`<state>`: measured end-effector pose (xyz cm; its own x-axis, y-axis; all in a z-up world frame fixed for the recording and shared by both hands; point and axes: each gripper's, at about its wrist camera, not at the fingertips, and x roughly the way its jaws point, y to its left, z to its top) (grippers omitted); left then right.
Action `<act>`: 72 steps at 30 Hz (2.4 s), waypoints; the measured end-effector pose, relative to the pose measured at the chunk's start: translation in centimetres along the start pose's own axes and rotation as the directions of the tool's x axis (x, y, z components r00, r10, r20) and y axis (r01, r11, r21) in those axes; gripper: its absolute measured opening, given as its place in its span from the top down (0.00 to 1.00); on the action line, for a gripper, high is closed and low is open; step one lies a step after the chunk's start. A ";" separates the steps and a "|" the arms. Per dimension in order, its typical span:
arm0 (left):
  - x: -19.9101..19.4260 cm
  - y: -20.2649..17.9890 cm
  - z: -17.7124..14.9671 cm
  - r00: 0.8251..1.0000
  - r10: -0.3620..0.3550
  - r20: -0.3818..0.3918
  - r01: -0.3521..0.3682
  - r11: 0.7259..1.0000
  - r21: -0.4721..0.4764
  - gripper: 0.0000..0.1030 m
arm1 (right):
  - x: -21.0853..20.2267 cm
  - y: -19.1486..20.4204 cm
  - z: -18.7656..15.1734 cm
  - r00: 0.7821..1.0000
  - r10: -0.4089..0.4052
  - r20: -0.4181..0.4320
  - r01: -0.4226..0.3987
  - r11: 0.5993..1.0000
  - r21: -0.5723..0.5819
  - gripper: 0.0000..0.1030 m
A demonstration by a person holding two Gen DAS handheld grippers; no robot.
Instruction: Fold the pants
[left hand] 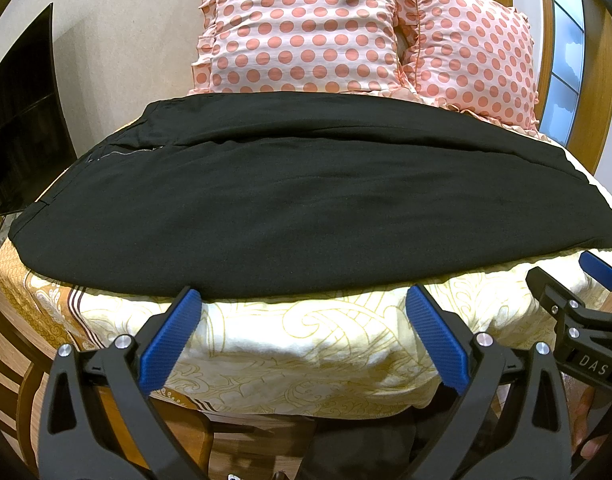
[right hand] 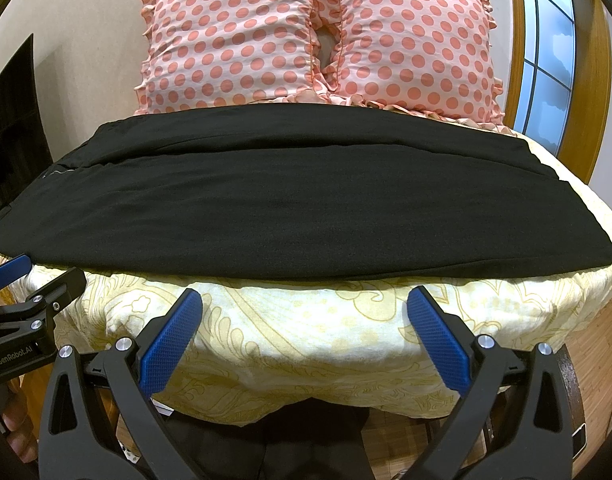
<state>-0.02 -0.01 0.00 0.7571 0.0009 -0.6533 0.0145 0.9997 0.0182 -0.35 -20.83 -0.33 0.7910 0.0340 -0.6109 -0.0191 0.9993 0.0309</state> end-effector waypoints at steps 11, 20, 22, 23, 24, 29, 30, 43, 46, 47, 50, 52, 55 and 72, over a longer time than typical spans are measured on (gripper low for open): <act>0.0 0.0 0.0 1.000 0.000 0.000 0.000 1.000 0.000 0.02 | 0.0 0.0 0.0 1.000 0.000 0.001 0.000 1.000 0.000 0.01; 0.0 0.0 0.0 1.000 0.000 0.001 0.000 1.000 0.000 0.02 | -0.1 0.1 0.0 1.000 -0.001 0.002 0.001 1.000 -0.002 0.01; 0.0 0.0 0.0 1.000 0.000 0.001 0.000 1.000 0.000 0.02 | -0.1 0.1 0.0 1.000 -0.002 0.002 0.002 1.000 -0.002 0.01; 0.0 0.0 0.0 1.000 0.000 0.001 0.000 1.000 0.000 0.02 | -0.1 0.1 0.0 1.000 -0.002 0.002 0.002 1.000 -0.002 0.01; 0.0 0.0 0.0 1.000 0.000 0.000 0.000 1.000 0.000 0.02 | -0.1 0.1 0.0 1.000 -0.002 0.002 0.002 1.000 -0.002 0.01; 0.0 0.0 0.0 1.000 0.000 0.001 0.000 1.000 0.000 0.02 | -0.2 0.1 -0.1 1.000 -0.002 0.005 0.002 1.000 -0.003 0.01; 0.0 0.0 0.0 1.000 0.000 0.001 0.000 1.000 0.000 0.02 | -0.2 0.1 -0.1 1.000 -0.002 0.007 0.002 1.000 -0.003 0.01; -1.7 0.2 0.8 0.999 -0.043 -0.021 0.043 0.999 0.017 0.02 | -1.8 -4.5 0.4 0.980 0.195 0.028 -0.195 0.981 -0.015 0.01; -3.5 0.0 1.3 0.999 -0.054 0.007 0.054 0.998 0.036 0.02 | -3.8 -7.1 2.4 0.978 0.187 0.088 -0.188 0.982 0.001 0.01; -4.2 -0.1 2.0 0.998 -0.059 0.032 0.058 0.997 0.047 0.02 | -4.3 -8.0 3.3 0.981 0.164 0.106 -0.166 0.986 0.007 0.01; -5.2 -0.2 4.6 0.992 -0.038 0.117 0.031 0.998 0.057 0.02 | -4.3 -10.7 6.5 0.991 0.017 0.132 -0.023 0.999 0.041 0.01; -4.6 -0.3 6.4 0.988 0.010 0.157 -0.018 0.999 0.047 0.02 | -2.9 -12.4 9.0 0.988 -0.114 0.105 0.106 0.991 0.078 0.01; -2.8 -0.2 8.6 0.979 0.092 0.180 -0.096 0.995 0.013 0.02 | 0.4 -15.8 13.4 0.978 -0.198 0.069 0.188 0.973 0.131 0.01; 5.6 0.9 13.3 0.991 0.119 0.063 -0.116 0.992 -0.046 0.02 | 25.7 -34.5 26.5 0.809 -0.427 -0.403 0.576 0.714 0.398 0.43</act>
<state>12.93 0.57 6.47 0.7931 0.1186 -0.5974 -0.1035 0.9928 0.0596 36.87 -54.77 3.84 0.4014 -0.3944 -0.8266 0.6851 0.7283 -0.0148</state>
